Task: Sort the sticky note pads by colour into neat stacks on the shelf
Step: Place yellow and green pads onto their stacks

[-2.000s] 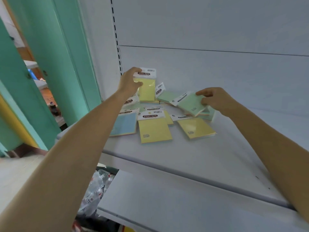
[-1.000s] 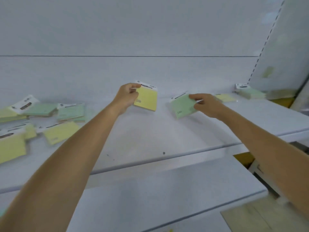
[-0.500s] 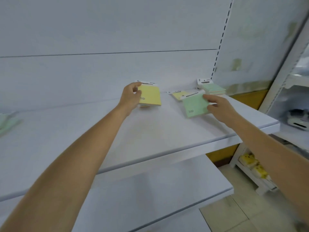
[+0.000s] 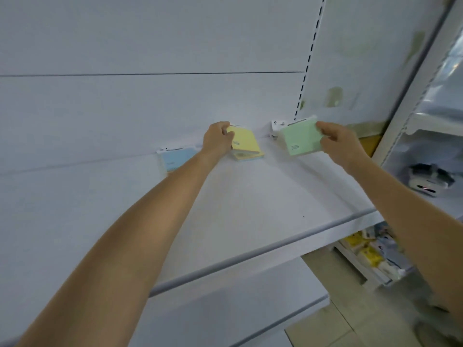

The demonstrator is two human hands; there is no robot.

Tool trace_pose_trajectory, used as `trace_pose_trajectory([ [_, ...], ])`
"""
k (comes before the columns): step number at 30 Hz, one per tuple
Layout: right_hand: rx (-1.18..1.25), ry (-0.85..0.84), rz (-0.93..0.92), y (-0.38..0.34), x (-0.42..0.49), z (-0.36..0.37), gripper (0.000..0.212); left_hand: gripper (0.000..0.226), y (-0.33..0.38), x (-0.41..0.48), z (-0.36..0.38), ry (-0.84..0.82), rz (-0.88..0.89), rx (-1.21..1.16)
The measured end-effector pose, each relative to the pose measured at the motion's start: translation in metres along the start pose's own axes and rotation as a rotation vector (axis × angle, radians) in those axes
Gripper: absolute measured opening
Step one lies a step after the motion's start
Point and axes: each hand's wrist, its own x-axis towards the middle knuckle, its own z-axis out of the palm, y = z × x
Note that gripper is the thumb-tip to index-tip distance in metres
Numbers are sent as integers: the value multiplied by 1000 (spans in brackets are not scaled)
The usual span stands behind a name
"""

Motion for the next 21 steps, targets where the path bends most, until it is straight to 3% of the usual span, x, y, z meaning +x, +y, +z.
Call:
trace_pose_trajectory([
  [7, 125, 39, 10, 16, 67, -9, 43, 39, -14, 18, 32, -15, 7, 397],
  [13, 90, -67, 18, 41, 105, -3, 42, 35, -12, 13, 45, 96, -43, 628],
  [16, 44, -121, -2, 51, 114, 3, 42, 35, 6, -6, 59, 123, 169, 737],
  [19, -46, -119, -51, 60, 117, 9, 42, 35, 13, -27, 76, -26, 511, 829],
  [21, -100, -123, -93, 67, 116, 14, 41, 38, 11, -36, 85, -141, 622, 975],
])
